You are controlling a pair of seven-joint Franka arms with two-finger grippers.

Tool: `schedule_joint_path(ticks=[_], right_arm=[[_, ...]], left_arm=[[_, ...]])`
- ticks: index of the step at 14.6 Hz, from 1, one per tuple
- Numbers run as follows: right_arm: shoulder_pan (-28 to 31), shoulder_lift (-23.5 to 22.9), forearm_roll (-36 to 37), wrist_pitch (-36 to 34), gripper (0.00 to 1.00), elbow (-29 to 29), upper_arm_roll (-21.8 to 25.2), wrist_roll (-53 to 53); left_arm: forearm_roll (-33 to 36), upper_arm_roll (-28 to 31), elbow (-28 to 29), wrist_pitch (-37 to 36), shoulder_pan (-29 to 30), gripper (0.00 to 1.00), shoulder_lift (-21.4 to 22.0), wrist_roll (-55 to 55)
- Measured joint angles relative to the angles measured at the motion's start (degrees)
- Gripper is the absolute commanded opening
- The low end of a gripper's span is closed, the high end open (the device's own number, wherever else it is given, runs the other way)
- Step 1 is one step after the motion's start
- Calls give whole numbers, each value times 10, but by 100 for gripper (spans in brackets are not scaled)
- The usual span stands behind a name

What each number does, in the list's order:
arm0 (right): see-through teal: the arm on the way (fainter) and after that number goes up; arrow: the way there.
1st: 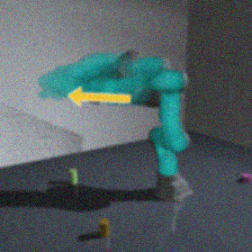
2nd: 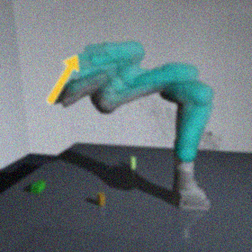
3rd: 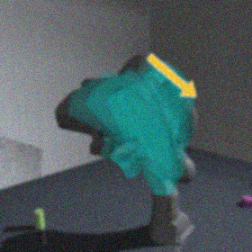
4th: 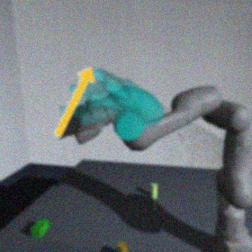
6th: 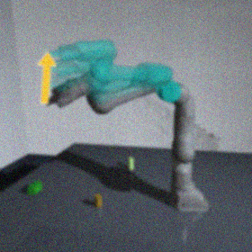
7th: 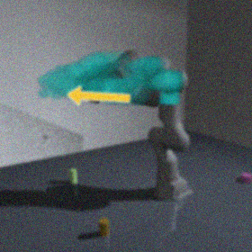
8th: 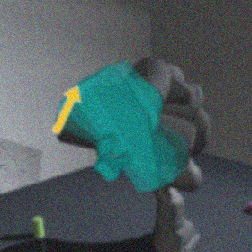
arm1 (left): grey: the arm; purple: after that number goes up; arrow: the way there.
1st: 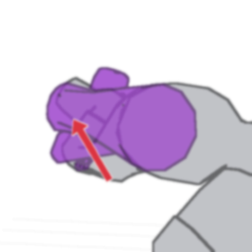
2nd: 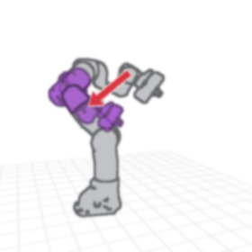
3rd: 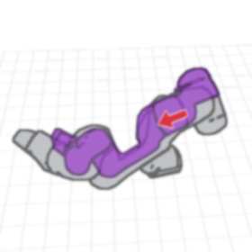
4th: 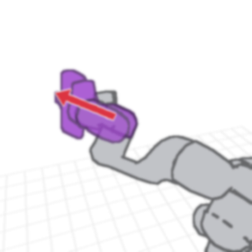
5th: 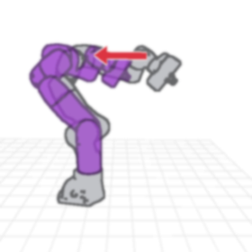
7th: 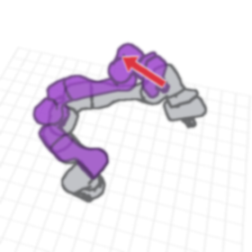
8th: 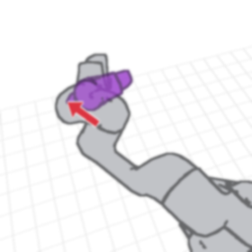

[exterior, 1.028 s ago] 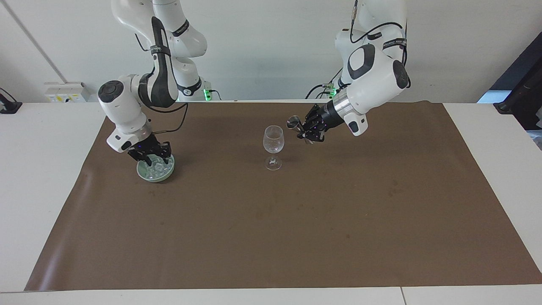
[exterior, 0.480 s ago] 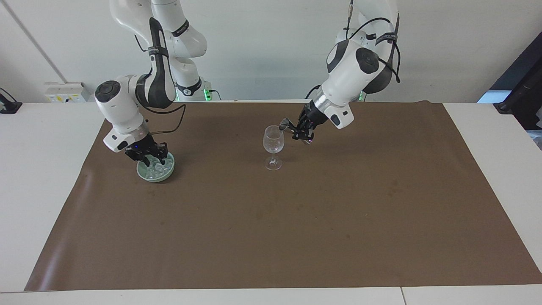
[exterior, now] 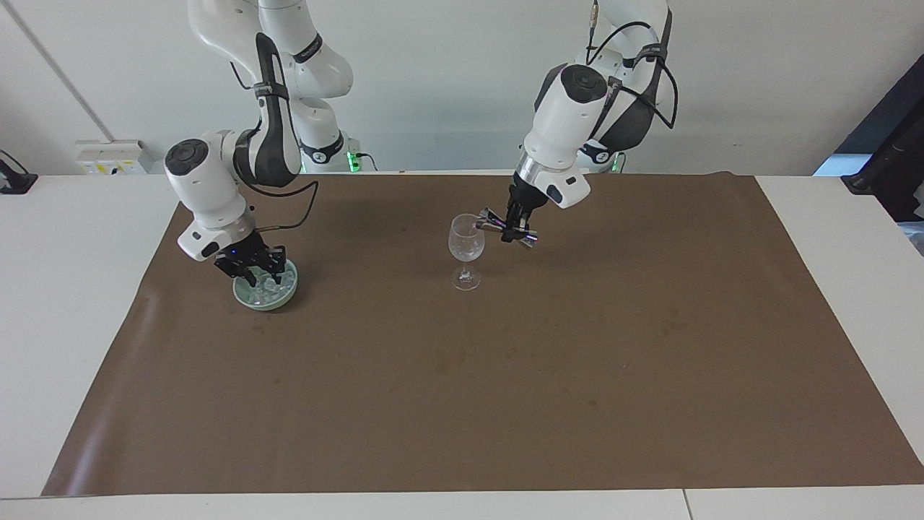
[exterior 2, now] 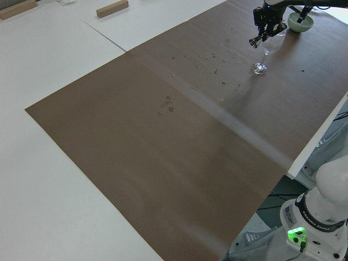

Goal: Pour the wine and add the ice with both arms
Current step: 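Tilt the jigger over the glass with the left gripper to pour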

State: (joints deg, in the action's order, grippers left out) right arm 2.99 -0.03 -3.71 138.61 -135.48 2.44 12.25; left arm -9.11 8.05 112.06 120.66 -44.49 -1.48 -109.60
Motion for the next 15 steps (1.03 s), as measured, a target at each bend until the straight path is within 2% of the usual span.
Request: schedule_joint_path(ticks=[7,15], right_arm=[[-2,0,0,0,49,-7,0,0],[-2,0,0,0,44,-8,0,0]], left_arm=[[130,-1,-5,-1,-42,0,1,-77],[237,-7,-28,-37,-85,0,1,-100]])
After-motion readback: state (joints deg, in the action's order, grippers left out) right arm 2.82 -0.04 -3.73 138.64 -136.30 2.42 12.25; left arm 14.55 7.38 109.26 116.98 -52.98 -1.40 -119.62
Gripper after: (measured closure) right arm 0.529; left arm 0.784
